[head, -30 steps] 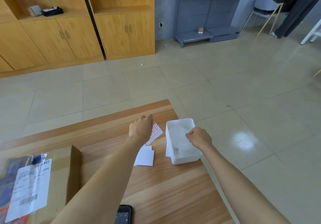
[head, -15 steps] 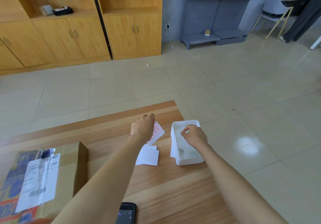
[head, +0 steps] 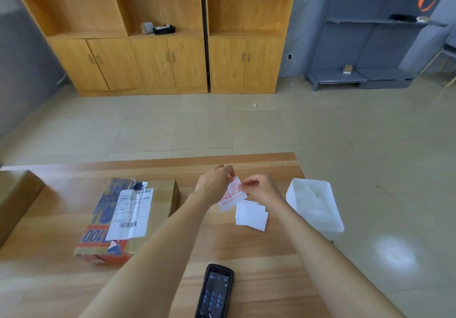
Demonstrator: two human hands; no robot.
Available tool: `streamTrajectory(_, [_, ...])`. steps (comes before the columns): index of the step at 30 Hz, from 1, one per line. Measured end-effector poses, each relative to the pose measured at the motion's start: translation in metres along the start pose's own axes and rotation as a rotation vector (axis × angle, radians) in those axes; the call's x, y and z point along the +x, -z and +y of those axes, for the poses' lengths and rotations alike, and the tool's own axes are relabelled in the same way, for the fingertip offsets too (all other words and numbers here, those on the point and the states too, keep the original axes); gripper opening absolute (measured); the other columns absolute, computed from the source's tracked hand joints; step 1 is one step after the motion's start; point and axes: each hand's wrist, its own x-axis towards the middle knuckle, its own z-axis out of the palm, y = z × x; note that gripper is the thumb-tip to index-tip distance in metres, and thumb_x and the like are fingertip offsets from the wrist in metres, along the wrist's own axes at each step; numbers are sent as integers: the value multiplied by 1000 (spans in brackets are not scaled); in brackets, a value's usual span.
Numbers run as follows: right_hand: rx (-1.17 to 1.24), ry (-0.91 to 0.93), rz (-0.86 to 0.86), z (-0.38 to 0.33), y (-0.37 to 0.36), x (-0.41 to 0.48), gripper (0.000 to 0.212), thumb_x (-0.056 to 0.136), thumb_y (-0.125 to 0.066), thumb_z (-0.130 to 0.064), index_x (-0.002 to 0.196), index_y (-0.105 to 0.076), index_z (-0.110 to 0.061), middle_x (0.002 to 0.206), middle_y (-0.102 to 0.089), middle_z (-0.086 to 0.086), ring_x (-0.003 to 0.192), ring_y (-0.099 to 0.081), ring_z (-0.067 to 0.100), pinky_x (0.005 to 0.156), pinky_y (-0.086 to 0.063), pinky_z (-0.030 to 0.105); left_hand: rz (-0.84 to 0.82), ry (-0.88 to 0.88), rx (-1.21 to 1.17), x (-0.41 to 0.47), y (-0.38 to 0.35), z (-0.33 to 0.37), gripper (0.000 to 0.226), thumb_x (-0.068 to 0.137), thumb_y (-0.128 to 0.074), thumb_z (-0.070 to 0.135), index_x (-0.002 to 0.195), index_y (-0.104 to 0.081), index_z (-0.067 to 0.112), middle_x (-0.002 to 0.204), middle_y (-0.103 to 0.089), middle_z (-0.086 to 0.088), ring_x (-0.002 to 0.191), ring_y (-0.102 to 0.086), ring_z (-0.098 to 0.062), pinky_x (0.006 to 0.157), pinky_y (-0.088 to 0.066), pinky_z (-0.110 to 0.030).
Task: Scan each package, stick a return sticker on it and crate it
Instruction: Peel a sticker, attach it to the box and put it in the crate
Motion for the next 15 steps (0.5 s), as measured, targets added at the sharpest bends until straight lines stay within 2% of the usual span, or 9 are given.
streamTrajectory(4, [-13, 38, -51, -24, -43, -2, 7, 80, -73, -12, 85, -70, -15, 78, -66, -7, 78, -63, 12, 71, -51, 21, 40, 78, 10, -26, 20, -39, 25, 100, -41, 25, 120, -56, 21, 115, -58, -1, 104, -58, -24, 77, -42, -33])
streamTrajectory(6, [-37, 64, -85, -38, -65, -5, 7, 81, -73, -13, 88, -71, -14, 83, -68, -4, 80, -62, 11, 75, -50, 23, 43, 132, 31, -39, 27, -60, 27, 100, -39, 24, 122, -54, 21, 117, -59, -2, 105, -58, -25, 77, -42, -33])
streamTrajectory(10, [-78, 111, -163, -61, -110, -15, 7, 82, -71, -11, 88, -71, -10, 83, -67, -1, 79, -63, 13, 72, -50, 25, 19, 288, 0, -62, 34, -97, 29, 94, -36, 6, 123, -42, 6, 115, -60, -16, 102, -58, -34, 73, -40, -35])
streamTrajectory(13, [-61, 132, -192, -72, -140, -23, 4, 82, -71, -12, 82, -69, -16, 76, -65, -8, 73, -62, 9, 73, -51, 28, 67, 383, -61, -79, 45, -117, 31, 92, -36, -1, 123, -38, 2, 117, -57, -19, 104, -56, -35, 71, -37, -35])
streamTrajectory(15, [-58, 142, -199, -79, -156, -26, 3, 82, -71, -13, 82, -69, -15, 72, -63, -10, 67, -58, 4, 71, -48, 25, 108, 416, -126, -88, 50, -133, 28, 91, -36, -3, 119, -39, 1, 123, -48, -21, 105, -54, -37, 74, -38, -36])
